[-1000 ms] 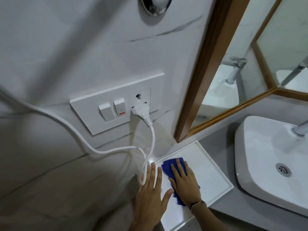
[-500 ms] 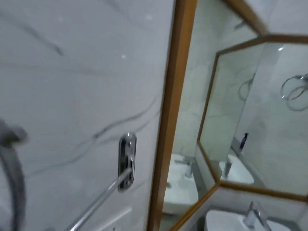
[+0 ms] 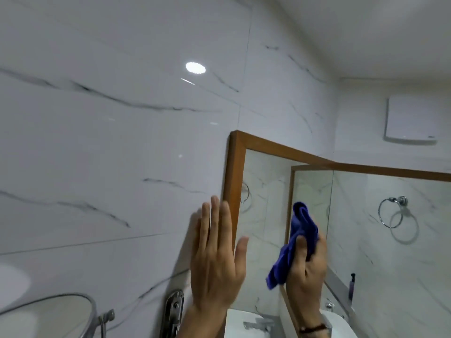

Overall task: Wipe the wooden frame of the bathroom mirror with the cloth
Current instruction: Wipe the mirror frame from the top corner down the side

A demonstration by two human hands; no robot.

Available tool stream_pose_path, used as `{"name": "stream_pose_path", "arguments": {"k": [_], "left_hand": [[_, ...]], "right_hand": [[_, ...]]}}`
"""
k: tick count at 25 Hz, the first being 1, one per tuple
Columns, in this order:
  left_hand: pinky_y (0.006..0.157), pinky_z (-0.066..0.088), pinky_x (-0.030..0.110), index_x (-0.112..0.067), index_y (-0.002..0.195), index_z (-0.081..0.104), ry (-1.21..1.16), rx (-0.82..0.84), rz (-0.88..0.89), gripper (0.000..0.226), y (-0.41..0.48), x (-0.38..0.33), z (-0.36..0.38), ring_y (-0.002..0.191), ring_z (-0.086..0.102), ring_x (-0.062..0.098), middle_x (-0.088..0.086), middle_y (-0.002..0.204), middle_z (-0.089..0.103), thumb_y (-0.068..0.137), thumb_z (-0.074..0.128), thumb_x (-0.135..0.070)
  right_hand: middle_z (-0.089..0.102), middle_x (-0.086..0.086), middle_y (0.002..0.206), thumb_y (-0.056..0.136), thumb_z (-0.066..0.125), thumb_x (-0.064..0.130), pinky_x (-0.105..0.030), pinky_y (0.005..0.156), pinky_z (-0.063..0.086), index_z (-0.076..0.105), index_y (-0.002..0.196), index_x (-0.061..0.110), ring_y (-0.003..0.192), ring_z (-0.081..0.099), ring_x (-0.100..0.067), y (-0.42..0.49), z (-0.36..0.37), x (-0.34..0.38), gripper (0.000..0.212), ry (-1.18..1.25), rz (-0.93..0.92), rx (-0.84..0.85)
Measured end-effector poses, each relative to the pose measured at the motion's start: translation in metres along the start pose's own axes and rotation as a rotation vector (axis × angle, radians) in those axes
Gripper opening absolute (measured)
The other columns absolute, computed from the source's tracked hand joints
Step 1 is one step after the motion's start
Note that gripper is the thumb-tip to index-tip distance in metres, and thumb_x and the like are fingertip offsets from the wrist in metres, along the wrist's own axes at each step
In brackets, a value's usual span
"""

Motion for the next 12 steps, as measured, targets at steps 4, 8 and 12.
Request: {"name": "stream_pose_path", "arguments": {"k": [4, 8, 12], "left_hand": [[0.143, 0.009, 0.049, -0.005, 0.174, 0.028, 0.095, -0.004, 0.036, 0.068, 0.095, -0.012, -0.008, 0.173, 0.012, 0.031, 0.015, 0.185, 0.018, 0.117, 0.034, -0.041], [0.141, 0.018, 0.053, -0.006, 0.176, 0.023, 0.351, 0.026, 0.115, 0.068, 0.130, -0.005, -0.001, 0.173, 0.010, 0.033, 0.015, 0.185, 0.013, 0.119, 0.024, -0.042], [0.141, 0.020, 0.054, -0.003, 0.176, 0.020, 0.435, 0.008, 0.182, 0.069, 0.141, 0.001, 0.011, 0.173, 0.008, 0.036, 0.019, 0.185, 0.011, 0.119, 0.021, -0.042]], "right_hand": [[0.069, 0.030, 0.114, 0.112, 0.044, 0.025, -0.006, 0.078, 0.054, 0.054, 0.147, 0.024, 0.087, 0.066, 0.010, 0.069, 0.038, 0.035, 0.036, 0.092, -0.068, 0.087], [0.070, 0.031, 0.100, 0.112, 0.044, 0.025, -0.013, 0.075, 0.055, 0.055, 0.136, 0.045, 0.080, 0.064, 0.006, 0.100, 0.066, 0.050, 0.033, 0.122, -0.108, 0.148], [0.071, -0.019, 0.118, 0.110, 0.045, 0.035, -0.057, 0.094, 0.056, 0.055, 0.142, 0.047, 0.099, 0.064, -0.027, 0.116, 0.082, 0.035, 0.035, 0.167, -0.050, 0.184]]}}
Point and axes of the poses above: each hand's wrist, its own y-axis towards the middle knuckle, its own z-axis out of the palm, x = y × z, the point moved 7 cm from there along y, towards the middle knuckle
